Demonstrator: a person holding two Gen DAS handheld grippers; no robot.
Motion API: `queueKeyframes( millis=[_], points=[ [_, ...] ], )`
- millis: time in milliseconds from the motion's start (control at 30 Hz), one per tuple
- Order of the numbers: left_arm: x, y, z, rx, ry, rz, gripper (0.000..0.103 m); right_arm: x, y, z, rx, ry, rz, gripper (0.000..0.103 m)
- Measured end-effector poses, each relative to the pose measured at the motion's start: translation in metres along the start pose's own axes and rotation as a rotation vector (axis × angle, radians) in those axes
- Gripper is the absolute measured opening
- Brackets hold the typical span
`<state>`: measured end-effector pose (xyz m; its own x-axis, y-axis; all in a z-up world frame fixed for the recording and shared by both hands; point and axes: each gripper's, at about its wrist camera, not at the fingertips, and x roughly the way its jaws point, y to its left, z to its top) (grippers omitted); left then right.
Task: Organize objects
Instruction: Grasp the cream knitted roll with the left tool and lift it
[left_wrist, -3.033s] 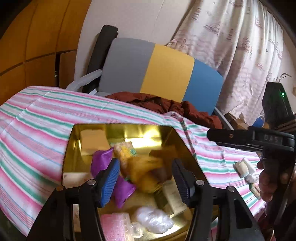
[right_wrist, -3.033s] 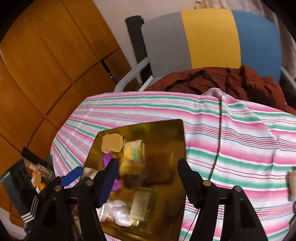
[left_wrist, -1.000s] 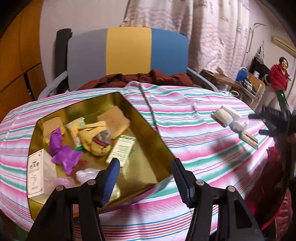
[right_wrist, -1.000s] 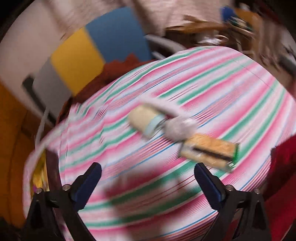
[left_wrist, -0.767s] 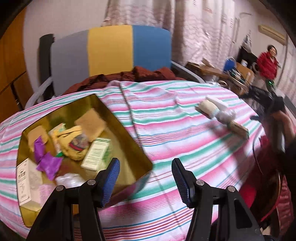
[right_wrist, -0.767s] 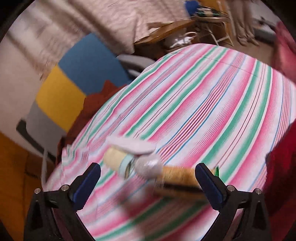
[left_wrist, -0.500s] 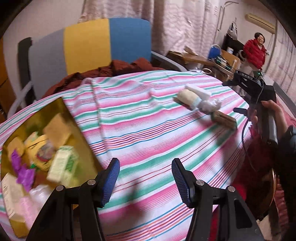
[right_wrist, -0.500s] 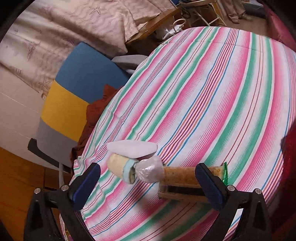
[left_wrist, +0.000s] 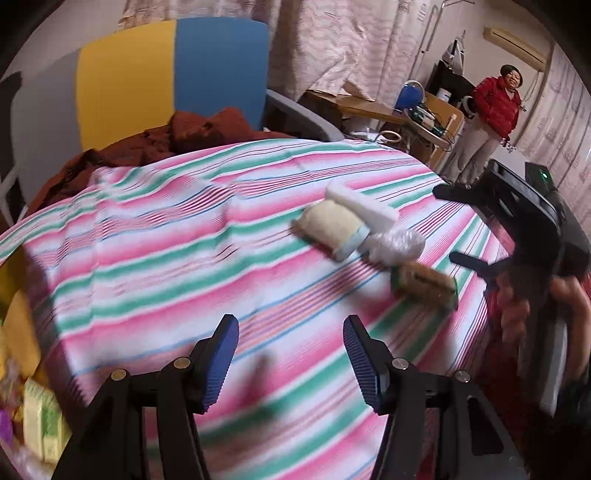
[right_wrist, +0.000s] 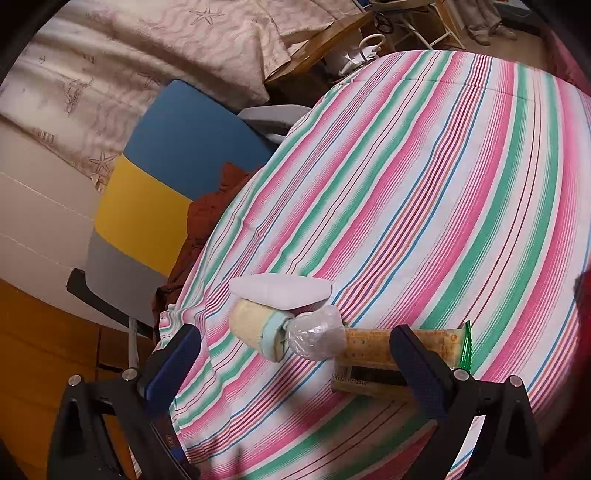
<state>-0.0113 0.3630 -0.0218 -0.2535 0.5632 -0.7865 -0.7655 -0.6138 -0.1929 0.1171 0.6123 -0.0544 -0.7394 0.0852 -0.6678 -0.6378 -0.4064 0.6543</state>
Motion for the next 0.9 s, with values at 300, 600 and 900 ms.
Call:
queueKeyframes(
  millis=[300, 600, 900],
  points=[
    [0.051, -0.019, 0.040, -0.048, 0.035, -0.031, 0.068, -0.005, -0.009, 0.000, 0.040, 0.000, 0.078, 0.103],
    [0.080, -0.027, 0.062, -0.120, 0.046, -0.063, 0.075, -0.009, -0.018, 0.002, 0.110, -0.022, 0.130, 0.103],
    [0.134, -0.035, 0.094, -0.179, 0.097, -0.010, 0.077, -0.008, -0.015, 0.001, 0.104, -0.026, 0.143, 0.103]
  ],
)
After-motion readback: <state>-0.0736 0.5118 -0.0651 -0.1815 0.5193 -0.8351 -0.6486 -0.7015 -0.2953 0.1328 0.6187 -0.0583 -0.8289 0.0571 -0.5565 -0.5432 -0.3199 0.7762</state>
